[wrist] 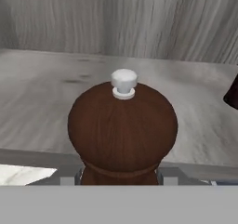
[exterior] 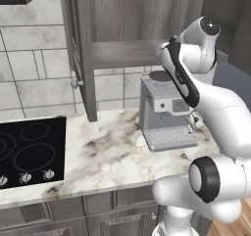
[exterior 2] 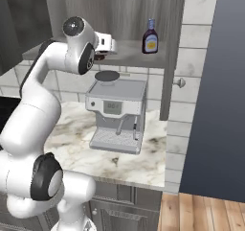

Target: Take 2 condiments from the cabinet and move them on the counter near the stove.Make sure the condiments are lined up with each other, next to each other.

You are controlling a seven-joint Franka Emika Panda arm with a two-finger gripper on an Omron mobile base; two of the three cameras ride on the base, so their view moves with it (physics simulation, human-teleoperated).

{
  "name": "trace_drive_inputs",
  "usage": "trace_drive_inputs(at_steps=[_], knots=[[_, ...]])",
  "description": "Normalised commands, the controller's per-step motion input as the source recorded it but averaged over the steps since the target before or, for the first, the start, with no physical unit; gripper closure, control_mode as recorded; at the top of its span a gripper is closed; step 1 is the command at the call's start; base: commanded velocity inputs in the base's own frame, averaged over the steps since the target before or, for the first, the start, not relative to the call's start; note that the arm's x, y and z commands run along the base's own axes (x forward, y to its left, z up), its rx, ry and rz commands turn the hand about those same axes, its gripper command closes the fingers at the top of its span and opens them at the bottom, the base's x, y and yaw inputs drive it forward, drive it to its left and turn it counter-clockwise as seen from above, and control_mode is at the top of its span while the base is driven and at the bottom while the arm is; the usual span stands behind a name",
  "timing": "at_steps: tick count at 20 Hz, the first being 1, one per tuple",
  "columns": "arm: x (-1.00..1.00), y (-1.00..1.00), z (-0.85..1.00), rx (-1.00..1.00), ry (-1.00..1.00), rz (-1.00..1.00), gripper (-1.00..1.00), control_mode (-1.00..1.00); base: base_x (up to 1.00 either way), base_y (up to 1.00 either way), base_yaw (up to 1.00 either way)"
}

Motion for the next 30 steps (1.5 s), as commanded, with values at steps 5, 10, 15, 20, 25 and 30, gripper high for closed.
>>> trace_drive_inputs(at_steps=[5,10,15,20,25,30], knots=[[-1.0,0.0,0.08,-0.02,0.0,0.06,1.0,-1.0,0.0,0.0,0.0],[-1.0,0.0,0.0,-0.02,0.0,0.03,1.0,-1.0,0.0,0.0,0.0],[-0.91,0.0,0.0,0.0,0.0,0.01,1.0,-1.0,0.0,0.0,0.0],[-0.8,0.0,0.0,0.0,0.0,0.0,1.0,-1.0,0.0,0.0,0.0],[-0.47,0.0,0.0,0.0,0.0,0.0,1.0,-1.0,0.0,0.0,0.0],[-0.2,0.0,0.0,0.0,-0.01,-0.03,1.0,-1.0,0.0,0.0,0.0]])
